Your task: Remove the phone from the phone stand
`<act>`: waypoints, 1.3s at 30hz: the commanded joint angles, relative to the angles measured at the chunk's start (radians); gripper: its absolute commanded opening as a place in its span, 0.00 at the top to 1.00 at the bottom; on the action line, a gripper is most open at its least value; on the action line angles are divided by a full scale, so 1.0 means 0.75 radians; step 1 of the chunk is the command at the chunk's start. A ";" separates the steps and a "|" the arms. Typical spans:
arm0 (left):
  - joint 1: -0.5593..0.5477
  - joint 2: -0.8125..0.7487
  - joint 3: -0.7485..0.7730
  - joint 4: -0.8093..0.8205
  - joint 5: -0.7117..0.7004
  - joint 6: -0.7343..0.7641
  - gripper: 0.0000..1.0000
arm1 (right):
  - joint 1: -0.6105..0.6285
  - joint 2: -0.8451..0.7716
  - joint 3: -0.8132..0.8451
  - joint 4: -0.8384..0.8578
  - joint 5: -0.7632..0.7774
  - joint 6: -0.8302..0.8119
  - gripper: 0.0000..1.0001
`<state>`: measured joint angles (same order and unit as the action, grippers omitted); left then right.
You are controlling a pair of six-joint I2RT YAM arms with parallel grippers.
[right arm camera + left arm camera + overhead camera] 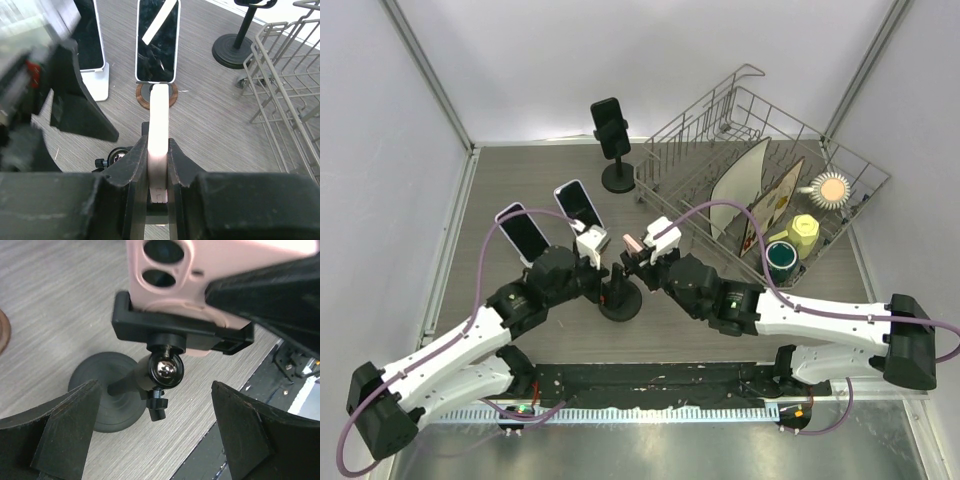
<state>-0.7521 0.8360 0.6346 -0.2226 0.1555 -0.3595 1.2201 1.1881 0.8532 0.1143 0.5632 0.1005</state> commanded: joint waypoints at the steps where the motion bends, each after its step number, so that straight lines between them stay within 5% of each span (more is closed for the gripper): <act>1: -0.091 0.018 -0.097 0.206 -0.250 -0.077 0.05 | 0.005 -0.028 -0.037 0.246 -0.066 0.015 0.99; 5: -0.102 0.014 -0.198 0.413 -0.268 -0.110 0.15 | 0.005 -0.044 -0.121 0.381 -0.103 0.019 0.99; 21: -0.100 0.033 -0.300 0.563 -0.258 -0.149 0.43 | 0.007 -0.067 -0.426 0.903 -0.221 0.034 0.99; 29: -0.102 0.016 -0.267 0.479 -0.244 -0.097 0.54 | 0.009 -0.042 -0.403 0.858 -0.236 0.021 0.99; 35: -0.102 0.018 -0.261 0.413 -0.252 -0.077 0.95 | 0.009 -0.052 -0.318 0.654 -0.234 0.042 0.98; 39: -0.102 -0.014 -0.275 0.399 -0.273 -0.067 1.00 | 0.011 -0.056 -0.179 0.325 -0.219 0.093 0.75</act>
<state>-0.8356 0.8474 0.4217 0.1135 -0.0059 -0.4015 1.2110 1.1603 0.6060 0.5655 0.4347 0.0673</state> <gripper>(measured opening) 0.422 0.221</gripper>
